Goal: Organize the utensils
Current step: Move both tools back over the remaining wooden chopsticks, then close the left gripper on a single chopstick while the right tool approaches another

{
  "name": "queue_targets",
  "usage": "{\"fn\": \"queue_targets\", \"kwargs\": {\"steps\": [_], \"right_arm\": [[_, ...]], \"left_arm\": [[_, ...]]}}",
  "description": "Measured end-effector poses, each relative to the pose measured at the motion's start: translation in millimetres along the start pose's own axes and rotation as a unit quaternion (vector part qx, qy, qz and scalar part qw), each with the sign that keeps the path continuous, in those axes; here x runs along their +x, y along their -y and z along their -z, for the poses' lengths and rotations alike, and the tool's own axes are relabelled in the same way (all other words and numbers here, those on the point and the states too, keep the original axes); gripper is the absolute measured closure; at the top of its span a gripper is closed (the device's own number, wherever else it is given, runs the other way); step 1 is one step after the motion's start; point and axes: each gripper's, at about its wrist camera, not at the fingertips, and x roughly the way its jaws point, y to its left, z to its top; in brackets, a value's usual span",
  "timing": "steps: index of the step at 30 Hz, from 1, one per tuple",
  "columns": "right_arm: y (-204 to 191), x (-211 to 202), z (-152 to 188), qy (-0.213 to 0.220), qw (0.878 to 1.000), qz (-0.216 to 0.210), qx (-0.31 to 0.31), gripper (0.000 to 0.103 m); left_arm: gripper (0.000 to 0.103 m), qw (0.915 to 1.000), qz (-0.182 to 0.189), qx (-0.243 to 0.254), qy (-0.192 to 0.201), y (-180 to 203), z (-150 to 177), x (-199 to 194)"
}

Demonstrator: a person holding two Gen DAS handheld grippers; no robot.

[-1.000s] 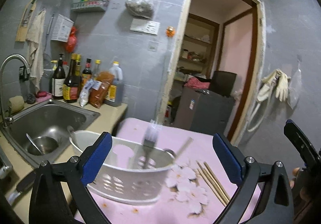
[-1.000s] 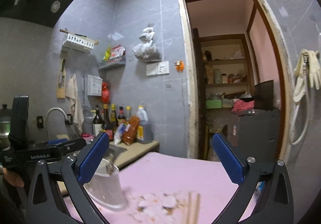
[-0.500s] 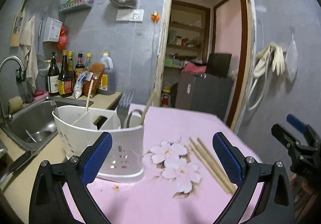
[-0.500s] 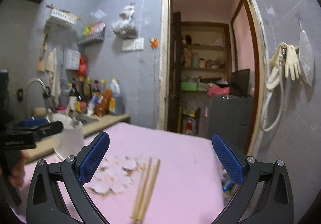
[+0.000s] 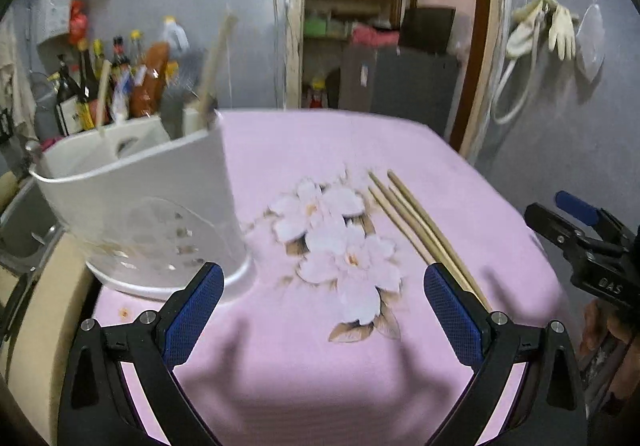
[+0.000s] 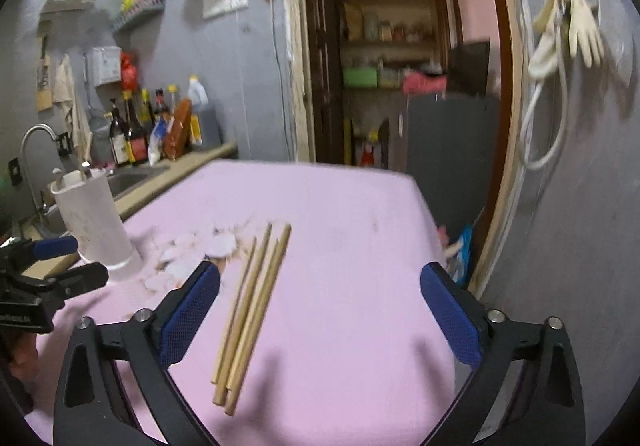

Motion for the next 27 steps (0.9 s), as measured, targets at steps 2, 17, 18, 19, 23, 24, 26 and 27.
{"fn": "queue_targets", "kwargs": {"steps": [2,17,18,19,23,24,26,27], "right_arm": [[4,7,3,-0.027,1.0,-0.009,0.003,0.023],[-12,43,12,-0.135,0.988,-0.055,-0.044,0.048],[-15,46,12,-0.14,0.987,-0.056,-0.049,0.05],[-17,48,12,-0.143,0.987,-0.058,-0.054,0.051],[-27,57,13,-0.156,0.983,-0.054,-0.076,0.054],[-30,60,13,-0.159,0.983,-0.049,-0.083,0.054],[-33,64,13,-0.163,0.981,-0.034,-0.096,0.054],[-34,65,13,-0.163,0.981,-0.028,-0.099,0.054]], "left_arm": [[0.005,0.9999,0.005,-0.005,-0.008,1,0,5],[0.023,0.9965,0.035,0.014,-0.075,7,-9,44],[0.026,0.9963,0.039,0.011,-0.075,7,-10,46],[0.03,0.9959,0.048,0.005,-0.076,5,-10,47],[0.043,0.9913,0.086,-0.025,-0.097,0,-14,56],[0.045,0.9898,0.093,-0.025,-0.105,1,-17,59],[0.051,0.9874,0.101,-0.022,-0.119,4,-22,64],[0.051,0.9861,0.107,-0.021,-0.125,7,-24,67]]}}
